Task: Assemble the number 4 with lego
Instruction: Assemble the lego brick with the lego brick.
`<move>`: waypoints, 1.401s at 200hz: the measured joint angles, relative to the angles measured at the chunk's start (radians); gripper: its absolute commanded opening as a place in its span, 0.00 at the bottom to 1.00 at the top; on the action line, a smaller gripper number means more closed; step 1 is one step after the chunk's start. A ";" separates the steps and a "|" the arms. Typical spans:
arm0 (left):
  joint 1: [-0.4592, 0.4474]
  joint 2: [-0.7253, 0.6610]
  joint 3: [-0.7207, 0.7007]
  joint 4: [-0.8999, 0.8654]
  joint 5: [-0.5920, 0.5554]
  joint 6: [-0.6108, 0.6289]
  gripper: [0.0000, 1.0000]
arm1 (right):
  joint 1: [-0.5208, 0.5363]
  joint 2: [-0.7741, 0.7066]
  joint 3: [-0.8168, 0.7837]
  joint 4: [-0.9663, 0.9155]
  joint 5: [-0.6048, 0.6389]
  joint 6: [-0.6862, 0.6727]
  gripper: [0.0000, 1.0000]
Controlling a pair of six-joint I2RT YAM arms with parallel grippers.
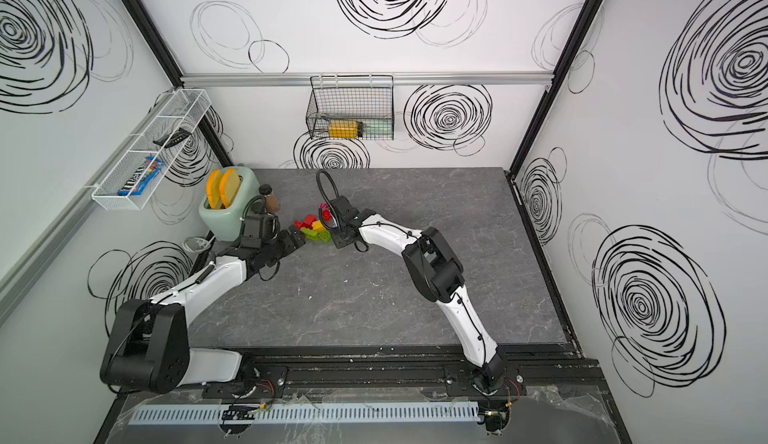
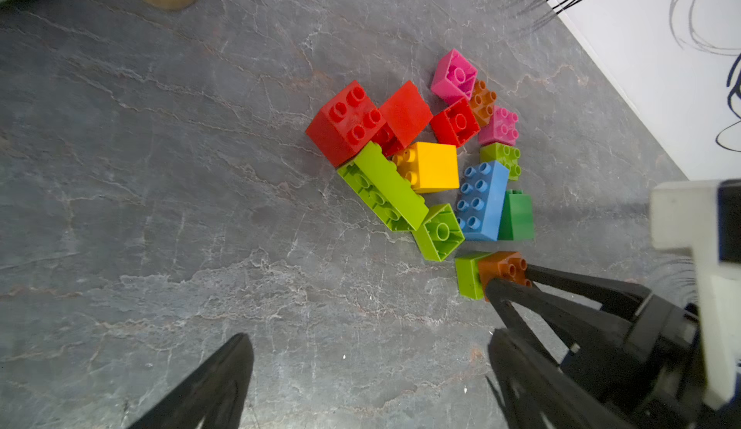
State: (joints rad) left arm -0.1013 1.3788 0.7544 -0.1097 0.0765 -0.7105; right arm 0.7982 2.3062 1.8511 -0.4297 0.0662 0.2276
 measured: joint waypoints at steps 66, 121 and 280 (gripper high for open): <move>0.000 0.000 -0.001 0.000 0.000 0.003 0.96 | 0.014 0.002 -0.011 0.007 0.014 0.032 0.00; -0.024 0.000 -0.001 0.000 -0.020 0.010 0.96 | 0.023 0.042 0.024 -0.050 0.042 -0.009 0.00; -0.161 0.072 0.086 -0.024 -0.104 0.028 0.96 | -0.011 -0.368 -0.594 0.140 0.205 0.310 0.18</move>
State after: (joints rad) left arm -0.2623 1.4506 0.8406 -0.1337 -0.0277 -0.6823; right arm 0.7868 1.9381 1.2575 -0.2897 0.2714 0.5373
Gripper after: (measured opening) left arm 0.959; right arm 0.343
